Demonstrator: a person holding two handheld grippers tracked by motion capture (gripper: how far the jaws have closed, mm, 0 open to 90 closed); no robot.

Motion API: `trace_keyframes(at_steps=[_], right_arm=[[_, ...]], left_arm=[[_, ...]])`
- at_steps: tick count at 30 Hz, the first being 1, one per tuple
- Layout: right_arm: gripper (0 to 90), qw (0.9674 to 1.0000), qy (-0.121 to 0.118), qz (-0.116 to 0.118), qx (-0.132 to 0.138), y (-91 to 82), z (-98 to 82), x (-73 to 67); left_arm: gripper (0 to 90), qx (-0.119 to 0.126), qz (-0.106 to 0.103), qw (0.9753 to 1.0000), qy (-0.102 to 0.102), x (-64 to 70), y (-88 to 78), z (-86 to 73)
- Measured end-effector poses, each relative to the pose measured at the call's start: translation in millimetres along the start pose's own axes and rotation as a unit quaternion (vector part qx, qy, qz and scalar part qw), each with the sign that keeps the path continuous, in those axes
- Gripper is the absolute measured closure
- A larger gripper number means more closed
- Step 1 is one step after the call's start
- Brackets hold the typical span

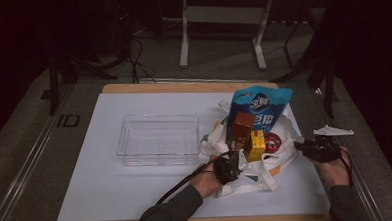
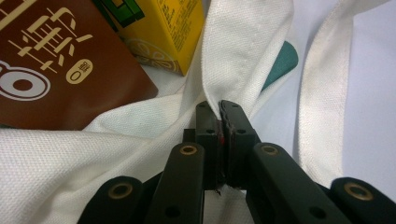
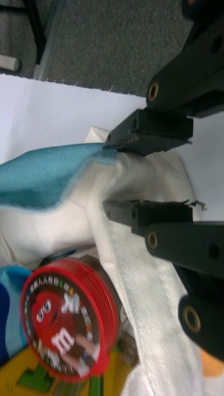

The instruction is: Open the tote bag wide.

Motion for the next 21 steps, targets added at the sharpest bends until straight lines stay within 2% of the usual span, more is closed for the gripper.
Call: trace_keyframes(at_steps=[8,11,14,16,21], right_arm=[[52.7,0.9996,0.002,-0.005,0.028,-21.0,-4.1,-13.2],[51.7,0.9987,-0.001,0.015,0.049,-30.0,-3.8,-23.1],[51.3,0.9970,-0.008,0.040,0.066,-37.3,-5.5,-39.1],[51.3,0.9949,-0.019,0.062,0.077,-39.7,-7.7,-52.1],[56.3,0.9907,-0.059,0.087,0.085,-37.6,-9.3,-81.5]], left_arm=[[86.6,0.004,-0.007,1.0000,-0.005,-0.5,-0.9,-0.1],[86.5,0.005,-0.009,0.9999,-0.007,-1.1,-0.9,-0.2],[86.5,0.006,-0.011,0.9999,-0.008,-1.5,-1.2,-0.5],[86.5,0.006,-0.010,0.9999,-0.006,-1.5,-1.2,-0.6],[86.5,0.006,-0.011,0.9999,-0.007,-1.6,-1.7,-0.5]])
Point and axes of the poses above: each handheld gripper's, and its own axes: y roughly forward along the jaws, z roughly out of its top, x roughly to its right, the point moved 4 cm from there along y, roughly forward along the jaws, and after that the axes turned 4 degrees about -y, right-handed, at the moved point
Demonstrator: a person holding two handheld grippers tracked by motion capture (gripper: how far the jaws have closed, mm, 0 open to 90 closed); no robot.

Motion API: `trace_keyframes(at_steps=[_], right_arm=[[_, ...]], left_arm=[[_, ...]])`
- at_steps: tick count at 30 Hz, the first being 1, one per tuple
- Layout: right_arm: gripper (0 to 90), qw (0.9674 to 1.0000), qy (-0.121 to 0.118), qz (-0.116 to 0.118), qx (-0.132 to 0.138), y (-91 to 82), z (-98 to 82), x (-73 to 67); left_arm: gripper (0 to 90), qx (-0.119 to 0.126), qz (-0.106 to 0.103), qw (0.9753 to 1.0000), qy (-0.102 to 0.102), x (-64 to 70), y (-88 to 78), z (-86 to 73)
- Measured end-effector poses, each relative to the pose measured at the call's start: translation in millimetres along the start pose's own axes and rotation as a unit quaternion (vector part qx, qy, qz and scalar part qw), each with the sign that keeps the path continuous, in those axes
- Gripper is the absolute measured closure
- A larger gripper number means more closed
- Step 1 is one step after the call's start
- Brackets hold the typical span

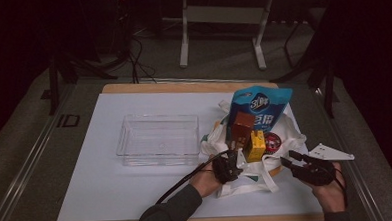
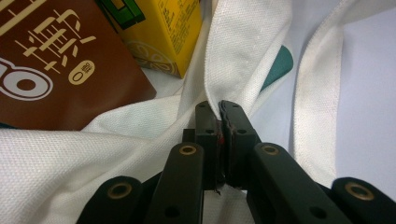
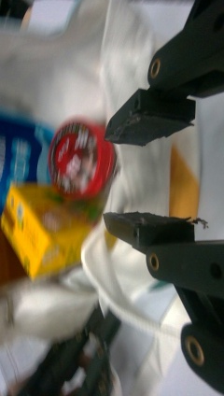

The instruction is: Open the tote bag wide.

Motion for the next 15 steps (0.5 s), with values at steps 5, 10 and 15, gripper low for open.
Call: trace_keyframes(at_steps=[5,10,15], right_arm=[[68.0,0.9986,-0.024,-0.020,-0.043,19.2,-8.6,-5.2],[71.3,0.9981,-0.018,-0.024,-0.054,28.2,-16.6,-1.0],[61.7,0.9992,-0.022,-0.030,-0.015,18.9,-5.1,-1.8]], left_arm=[[86.5,0.002,-0.001,1.0000,-0.002,-0.3,0.2,-0.9],[86.4,0.005,-0.004,0.9999,-0.008,-1.1,0.4,-1.2],[86.4,0.005,-0.004,0.9999,-0.008,-0.9,0.6,-1.2]])
Point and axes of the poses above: each handheld gripper's, and its own axes: y roughly forward along the jaws, z roughly out of its top, x roughly to its right, the point moved 4 cm from there along y, roughly forward along the jaws, and after that the axes turned 4 degrees about -y, right-handed, at the moved point
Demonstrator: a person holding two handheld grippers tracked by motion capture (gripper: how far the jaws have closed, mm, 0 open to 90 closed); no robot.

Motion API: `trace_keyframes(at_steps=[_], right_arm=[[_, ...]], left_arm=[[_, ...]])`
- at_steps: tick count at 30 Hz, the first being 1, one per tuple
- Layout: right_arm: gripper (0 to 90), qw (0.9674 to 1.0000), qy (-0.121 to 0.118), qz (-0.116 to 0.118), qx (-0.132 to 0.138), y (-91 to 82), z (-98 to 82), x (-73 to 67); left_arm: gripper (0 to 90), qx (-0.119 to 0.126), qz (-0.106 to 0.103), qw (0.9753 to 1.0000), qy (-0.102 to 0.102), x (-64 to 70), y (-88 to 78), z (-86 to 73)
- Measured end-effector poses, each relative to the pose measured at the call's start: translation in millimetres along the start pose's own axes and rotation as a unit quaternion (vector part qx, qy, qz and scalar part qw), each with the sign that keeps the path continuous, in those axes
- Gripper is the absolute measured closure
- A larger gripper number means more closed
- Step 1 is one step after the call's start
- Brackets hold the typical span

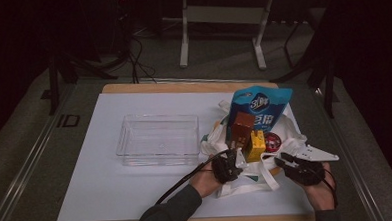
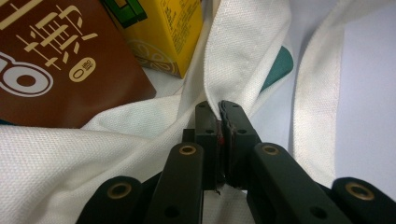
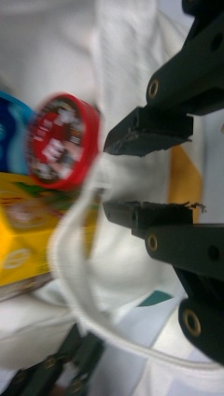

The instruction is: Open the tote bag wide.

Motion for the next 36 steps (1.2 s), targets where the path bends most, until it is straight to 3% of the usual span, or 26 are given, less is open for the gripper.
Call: trace_keyframes(at_steps=[3,7,13,15,18,22,28,33,36], right_arm=[[57.5,0.9997,-0.020,0.010,0.008,-0.7,8.7,-1.7],[53.6,0.9982,-0.051,0.025,-0.020,5.8,11.2,-4.9],[53.8,0.9966,-0.067,0.030,-0.039,10.0,4.9,-6.1],[54.4,0.9977,-0.059,0.028,-0.020,7.9,7.5,-5.7],[57.1,0.9986,-0.050,0.020,0.006,5.0,13.8,-3.9],[62.7,0.9978,-0.063,0.011,-0.016,12.2,16.2,-5.3],[86.5,0.9958,-0.080,0.001,-0.044,15.4,12.5,-9.4],[87.7,0.9961,-0.078,-0.001,-0.040,10.5,8.8,-12.0],[87.8,0.9964,-0.071,0.011,-0.046,9.0,-3.2,-14.4]], left_arm=[[86.3,0.000,0.000,1.0000,-0.001,0.1,-0.2,0.0],[86.3,0.000,0.000,1.0000,-0.001,0.3,-0.1,-0.3],[86.2,0.000,-0.001,1.0000,0.000,0.0,0.2,-0.1],[86.2,0.001,-0.002,1.0000,-0.002,0.0,0.2,-0.2],[86.2,0.001,-0.001,1.0000,-0.002,0.2,0.3,0.1],[86.2,0.001,0.000,1.0000,-0.002,0.5,0.2,-0.1],[86.0,0.001,-0.001,1.0000,0.000,0.7,-0.2,0.2],[85.8,0.001,-0.001,1.0000,-0.001,0.9,0.2,0.4],[85.6,0.000,-0.001,1.0000,0.000,1.4,0.9,1.1]])
Point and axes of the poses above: each handheld gripper's, and its own axes: y roughly forward along the jaws, z roughly out of its top, x roughly to its right, the point moved 4 cm from there along y, roughly forward along the jaws, and after that the axes turned 4 degrees about -y, right-handed, at the moved point
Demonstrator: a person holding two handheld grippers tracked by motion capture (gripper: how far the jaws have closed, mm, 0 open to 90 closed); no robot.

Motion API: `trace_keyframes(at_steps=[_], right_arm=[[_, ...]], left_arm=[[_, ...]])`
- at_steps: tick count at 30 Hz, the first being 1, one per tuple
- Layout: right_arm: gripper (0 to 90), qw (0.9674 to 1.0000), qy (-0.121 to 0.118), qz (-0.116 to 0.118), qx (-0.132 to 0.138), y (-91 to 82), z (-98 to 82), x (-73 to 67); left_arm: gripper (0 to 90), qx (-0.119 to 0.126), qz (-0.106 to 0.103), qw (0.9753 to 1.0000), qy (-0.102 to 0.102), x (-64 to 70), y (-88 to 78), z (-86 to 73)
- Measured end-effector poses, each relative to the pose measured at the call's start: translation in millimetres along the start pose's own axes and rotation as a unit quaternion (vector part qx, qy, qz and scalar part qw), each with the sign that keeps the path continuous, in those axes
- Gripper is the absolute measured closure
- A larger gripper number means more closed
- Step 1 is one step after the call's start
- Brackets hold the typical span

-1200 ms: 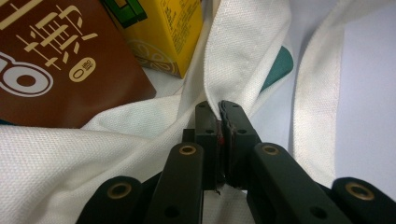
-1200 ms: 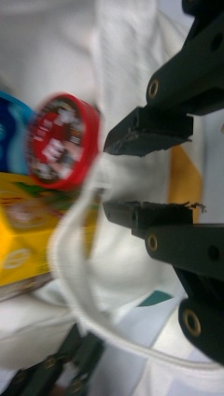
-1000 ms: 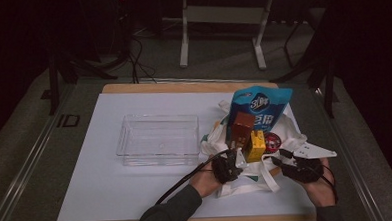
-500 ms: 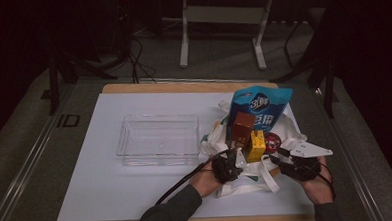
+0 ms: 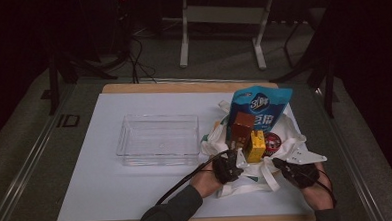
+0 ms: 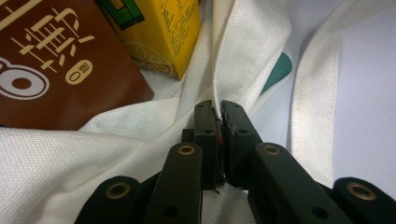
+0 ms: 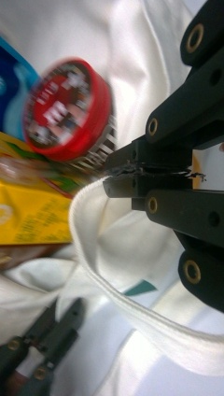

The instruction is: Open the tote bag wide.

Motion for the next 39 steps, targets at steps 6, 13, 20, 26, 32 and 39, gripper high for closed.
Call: trace_keyframes(at_steps=[6,13,20,26,32,39], right_arm=[[87.9,0.9998,0.013,0.011,-0.004,6.0,-12.2,-1.2],[88.1,0.9992,0.021,0.003,-0.033,24.0,-17.9,-3.4],[88.1,0.9981,0.036,0.006,-0.049,27.8,-15.3,-1.8],[88.1,0.9978,0.053,0.013,-0.038,28.6,-17.5,-0.6],[88.1,0.9980,0.051,0.012,-0.037,28.5,-18.1,-0.8],[88.0,0.9981,0.050,0.010,-0.034,28.5,-18.6,-0.9]], left_arm=[[85.2,0.001,0.000,1.0000,-0.001,0.5,1.1,0.6],[84.4,0.008,-0.010,0.9998,-0.014,-1.0,0.9,0.9],[82.0,0.029,-0.020,0.9993,-0.012,1.6,-10.2,5.5],[79.7,0.057,-0.032,0.9978,-0.014,3.8,-26.8,13.9],[79.7,0.095,-0.021,0.9950,-0.023,-8.1,-57.9,15.3],[82.9,0.114,0.025,0.9917,-0.054,-44.4,-86.4,9.5]])
Point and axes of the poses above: each handheld gripper's, and its own axes: y roughly forward along the jaws, z roughly out of its top, x roughly to its right, the point moved 4 cm from there along y, roughly forward along the jaws, and after that the axes turned 4 degrees about -y, right-handed, at the moved point
